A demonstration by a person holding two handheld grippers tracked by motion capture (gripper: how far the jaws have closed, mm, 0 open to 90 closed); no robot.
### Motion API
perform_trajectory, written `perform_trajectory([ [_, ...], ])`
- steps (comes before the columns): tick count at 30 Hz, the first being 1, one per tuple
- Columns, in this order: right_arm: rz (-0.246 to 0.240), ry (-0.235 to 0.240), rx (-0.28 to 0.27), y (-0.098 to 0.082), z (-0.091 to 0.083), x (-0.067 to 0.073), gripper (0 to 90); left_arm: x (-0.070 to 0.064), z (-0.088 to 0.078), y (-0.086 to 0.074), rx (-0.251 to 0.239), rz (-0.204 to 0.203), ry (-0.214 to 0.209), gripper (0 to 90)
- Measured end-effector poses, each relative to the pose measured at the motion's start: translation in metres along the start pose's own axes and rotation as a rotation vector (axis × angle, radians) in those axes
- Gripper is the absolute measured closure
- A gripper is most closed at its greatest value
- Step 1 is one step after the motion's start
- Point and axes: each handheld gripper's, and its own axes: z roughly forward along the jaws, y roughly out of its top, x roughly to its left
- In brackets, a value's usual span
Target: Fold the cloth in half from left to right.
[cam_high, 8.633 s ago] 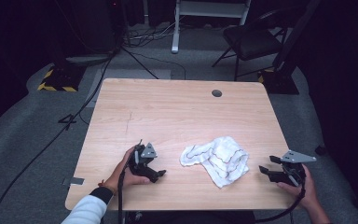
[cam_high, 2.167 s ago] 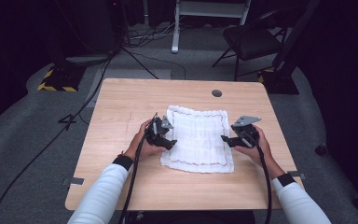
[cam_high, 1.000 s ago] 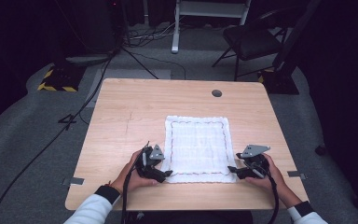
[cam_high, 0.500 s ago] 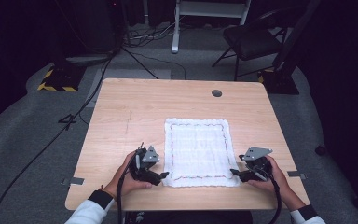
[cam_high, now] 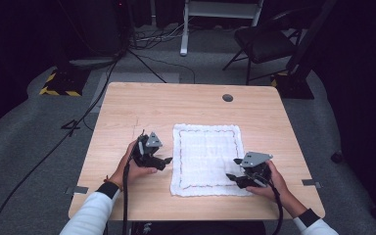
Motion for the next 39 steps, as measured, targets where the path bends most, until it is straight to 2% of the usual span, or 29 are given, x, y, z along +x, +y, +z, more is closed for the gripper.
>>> perform_trajectory([
  [2, -0.023, 0.026, -0.005, 0.010, 0.008, 0.007, 38.1, 0.006, 0.005, 0.005, -0.016, 0.011, 0.025, 21.8],
  [3, -0.030, 0.041, -0.010, 0.015, 0.013, 0.011, 38.9, 0.010, 0.008, 0.008, -0.007, 0.008, 0.016, 21.7],
  [7, -0.058, 0.108, -0.025, 0.036, 0.033, 0.027, 41.6, 0.021, 0.020, 0.021, -0.020, -0.007, 0.028, 21.4],
  [9, -0.087, 0.127, -0.025, 0.045, 0.043, 0.035, 42.1, 0.027, 0.028, 0.029, -0.026, -0.026, 0.021, 21.4],
  [10, -0.102, 0.135, -0.027, 0.050, 0.048, 0.040, 42.4, 0.029, 0.029, 0.031, -0.025, -0.022, 0.029, 21.7],
  [14, -0.124, 0.156, -0.039, 0.061, 0.059, 0.055, 44.4, 0.039, 0.042, 0.043, -0.037, -0.075, 0.013, 23.1],
  [16, -0.132, 0.163, -0.035, 0.064, 0.065, 0.063, 45.4, 0.042, 0.049, 0.048, -0.036, -0.068, 0.045, 23.0],
  [19, -0.164, 0.181, -0.032, 0.069, 0.072, 0.075, 45.7, 0.047, 0.058, 0.055, -0.025, -0.073, 0.071, 22.4],
  [20, -0.165, 0.191, -0.035, 0.070, 0.073, 0.079, 45.7, 0.049, 0.062, 0.056, -0.029, -0.072, 0.086, 22.3],
  [22, -0.172, 0.210, -0.048, 0.074, 0.075, 0.085, 45.9, 0.052, 0.069, 0.058, -0.003, -0.068, 0.124, 22.0],
  [23, -0.179, 0.218, -0.050, 0.076, 0.077, 0.088, 45.9, 0.054, 0.072, 0.058, -0.006, -0.083, 0.132, 21.7],
  [26, -0.192, 0.237, -0.049, 0.079, 0.082, 0.097, 45.9, 0.060, 0.079, 0.056, 0.010, -0.125, 0.131, 21.5],
  [30, -0.205, 0.247, -0.045, 0.080, 0.087, 0.106, 45.9, 0.064, 0.083, 0.053, 0.020, -0.135, 0.136, 20.5],
  [34, -0.209, 0.258, -0.034, 0.080, 0.093, 0.111, 45.7, 0.068, 0.087, 0.049, 0.012, -0.175, 0.115, 18.8],
  [37, -0.224, 0.235, -0.021, 0.081, 0.098, 0.117, 46.8, 0.069, 0.088, 0.049, 0.007, -0.179, 0.115, 17.6],
  [39, -0.214, 0.225, -0.017, 0.082, 0.099, 0.117, 53.1, 0.068, 0.088, 0.049, 0.006, -0.173, 0.112, 18.1],
])
